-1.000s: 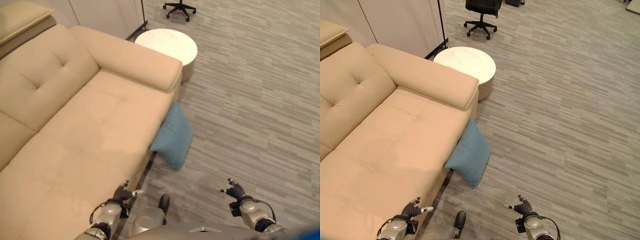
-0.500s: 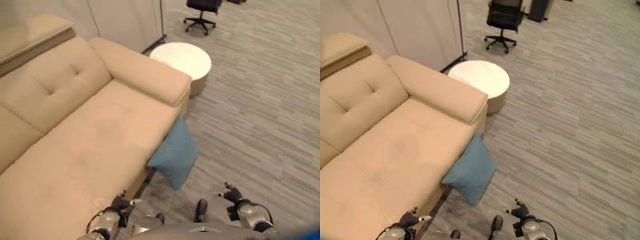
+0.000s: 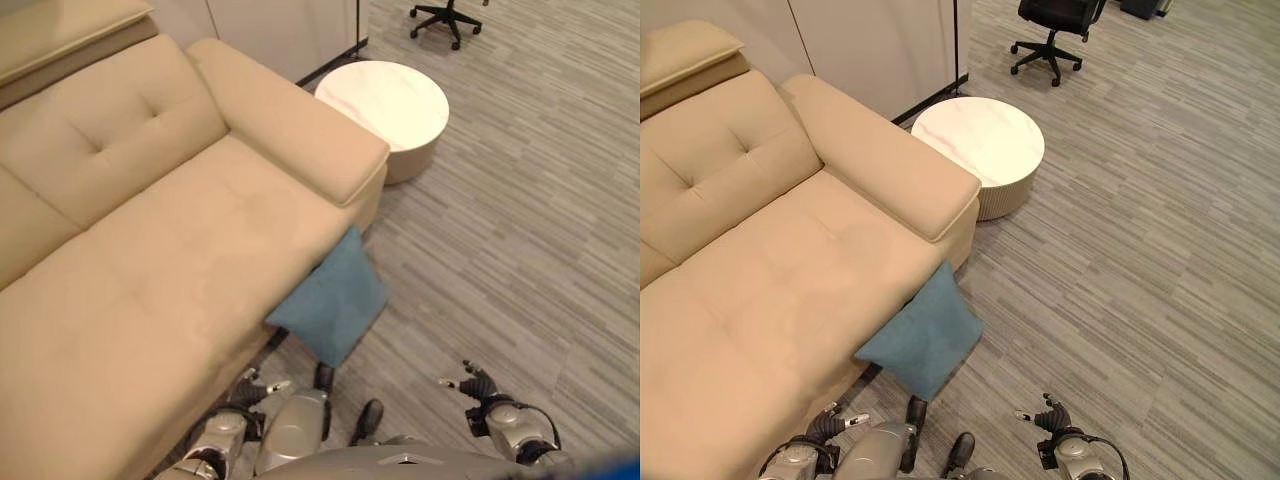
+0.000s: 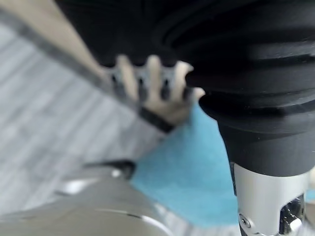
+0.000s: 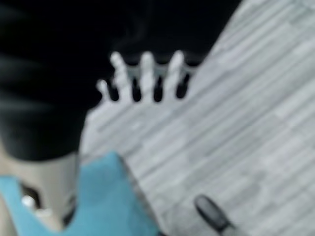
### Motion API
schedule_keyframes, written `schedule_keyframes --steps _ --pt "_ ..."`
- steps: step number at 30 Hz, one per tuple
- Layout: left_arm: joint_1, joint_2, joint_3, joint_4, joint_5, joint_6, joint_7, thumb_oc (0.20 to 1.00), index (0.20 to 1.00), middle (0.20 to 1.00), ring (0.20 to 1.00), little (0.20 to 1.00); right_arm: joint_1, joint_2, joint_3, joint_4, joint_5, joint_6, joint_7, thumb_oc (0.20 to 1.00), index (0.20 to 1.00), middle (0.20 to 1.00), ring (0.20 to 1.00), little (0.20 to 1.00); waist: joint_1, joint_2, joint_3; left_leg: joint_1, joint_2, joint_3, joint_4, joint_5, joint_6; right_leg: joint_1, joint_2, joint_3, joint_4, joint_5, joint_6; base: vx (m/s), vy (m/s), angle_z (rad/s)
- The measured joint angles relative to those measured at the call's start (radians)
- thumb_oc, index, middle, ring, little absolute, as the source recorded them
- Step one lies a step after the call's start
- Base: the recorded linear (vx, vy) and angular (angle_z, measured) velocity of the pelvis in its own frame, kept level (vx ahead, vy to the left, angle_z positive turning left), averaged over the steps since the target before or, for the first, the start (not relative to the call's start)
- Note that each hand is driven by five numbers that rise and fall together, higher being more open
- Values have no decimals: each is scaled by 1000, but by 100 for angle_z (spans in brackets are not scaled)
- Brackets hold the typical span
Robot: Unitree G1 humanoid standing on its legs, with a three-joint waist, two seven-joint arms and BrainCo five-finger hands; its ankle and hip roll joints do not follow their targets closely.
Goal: Pick up all the scattered cushions and arrange them neatly on the sofa.
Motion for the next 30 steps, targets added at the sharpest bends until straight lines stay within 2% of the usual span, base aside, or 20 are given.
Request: schedule_keyframes --steps 3,4,6,7,9,12,13,15,16,17,18,19,20,21,23,24,25,27,29,30 --pt "-12 -1 0 -4 0 -2 0 1000 1000 1000 1000 1000 -4 -1 -7 3 -2 1 1 1000 1000 1000 1000 1000 5 -7 -6 67 -27 -40 -71 10 1 6 -40 -10 94 -63 37 153 105 36" --pt "-24 9 1 -4 0 -1 1 1000 1000 1000 1000 1000 -18 0 -7 8 -2 1 6 1000 1000 1000 1000 1000 25 -7 -11 98 -36 -51 -95 -5 13 -23 -64 -5 215 -107 74 147 100 27" --pt "-23 17 -3 -2 0 0 1 1000 1000 1000 1000 1000 -42 -3 -7 3 -2 0 7 1000 1000 1000 1000 1000 23 18 -14 127 -25 -90 -106 -5 28 -112 -99 -5 466 -130 112 116 44 57" --pt "-32 26 -10 -3 0 -1 1 1000 1000 1000 1000 1000 -29 5 -6 -10 -2 0 10 1000 1000 1000 1000 1000 9 13 -20 146 -37 -151 -100 -16 32 -180 -131 25 630 -154 170 145 -6 111" --pt "-31 42 -10 -11 0 -5 1 1000 1000 1000 1000 1000 -22 8 -7 -14 -2 1 14 1000 1000 1000 1000 1000 1 1 -30 165 -50 -179 -105 -19 44 -206 -139 89 644 -171 193 176 -56 105" --pt "-29 43 -28 -5 0 -4 1 1000 1000 1000 1000 1000 -27 3 -7 -17 0 -4 15 1000 1000 1000 1000 1000 4 -9 -48 178 -66 -259 -100 -27 40 -221 -149 138 486 -162 152 198 -127 97" --pt "-30 29 -28 5 -1 -3 1 1000 1000 1000 1000 1000 -38 0 -10 -23 4 -4 14 1000 1000 1000 1000 1000 9 5 -45 180 -65 -336 -96 -34 40 -246 -136 205 398 -131 146 207 -167 124" --pt "-27 11 -37 8 0 -4 0 1000 1000 1000 1000 1000 -39 0 -12 -19 13 -4 16 1000 1000 1000 1000 1000 13 26 -38 200 -61 -432 -97 -43 30 -254 -125 270 324 -86 148 178 -195 129" --pt "-28 5 -38 15 0 -3 0 1000 1000 1000 1000 1000 -36 -1 -12 -17 22 -5 16 1000 1000 1000 1000 1000 -7 40 -41 196 -54 -460 -88 -45 27 -243 -114 313 295 -64 145 116 -226 180" --pt "-20 -7 -53 25 1 -7 0 1000 1000 1000 1000 1000 -25 -1 -20 -12 23 -5 17 1000 1000 1000 1000 1000 -26 59 -42 208 -54 -550 -85 -50 18 -232 -104 350 260 -36 160 75 -242 189" --pt "-29 -7 -54 26 1 -7 0 1000 1000 1000 1000 1000 -12 1 -20 -9 25 -4 17 1000 1000 1000 1000 1000 -28 51 -45 211 -63 -574 -80 -57 3 -221 -120 347 218 11 148 21 -159 175" --pt "-20 4 -64 25 1 -7 0 1000 1000 1000 1000 1000 -2 4 -19 -14 27 -4 18 1000 1000 1000 1000 1000 -25 23 -52 212 -84 -568 -78 -63 -8 -214 -145 340 179 92 127 50 -264 100" --pt "-3 7 -70 33 2 -8 1 1000 1000 1000 1000 1000 -2 6 -24 -3 27 -4 20 1000 1000 1000 1000 1000 -17 10 -55 220 -84 -567 -84 -71 -19 -204 -157 336 175 73 98 47 -280 86" --pt "19 -3 -69 46 3 -7 0 1000 1000 1000 1000 1000 1 -1 -27 0 29 -3 18 1000 1000 1000 1000 1000 -16 21 -70 207 -63 -560 -58 -76 -83 -157 -142 268 114 92 94 56 -405 78" --pt "31 -13 -69 46 3 -6 1 1000 1000 1000 1000 1000 21 -13 -30 -15 28 -8 19 1000 1000 1000 1000 1000 -17 24 -83 191 -48 -552 -42 -83 -101 -115 -122 231 55 104 72 13 -301 84" --pt "35 -10 -68 40 1 -8 1 1000 1000 1000 1000 1000 23 -21 -17 -5 28 -8 19 1000 1000 1000 1000 1000 5 21 -87 188 -9 -554 -69 -79 -109 -90 -81 195 13 102 73 -18 -260 77" --pt "31 -6 -68 37 1 -9 1 1000 1000 1000 1000 1000 22 -24 -15 -6 28 -8 19 1000 1000 1000 1000 1000 9 13 -87 181 1 -553 -75 -85 -116 -92 -76 183 -2 110 65 -27 -173 74" --pt "25 -5 -69 39 0 -10 1 1000 1000 1000 1000 1000 -9 -33 -5 -13 28 -10 17 1000 1000 1000 1000 1000 12 12 -76 159 27 -558 -85 -59 -159 -95 -47 146 -7 111 50 -112 -197 62" --pt "8 -5 -67 38 -2 -13 2 1000 1000 1000 1000 1000 -23 -46 -5 -34 28 -14 12 1000 1000 1000 1000 1000 0 13 -66 117 33 -525 -75 -30 -193 -96 -43 95 -8 98 31 -120 -149 89" --pt "-6 -8 -68 28 -10 -20 2 1000 1000 1000 1000 1000 -27 -59 -7 -34 28 -22 12 1000 1000 1000 1000 1000 0 18 -63 98 43 -456 -85 -14 -184 -107 -35 82 -8 91 20 -91 -58 78"
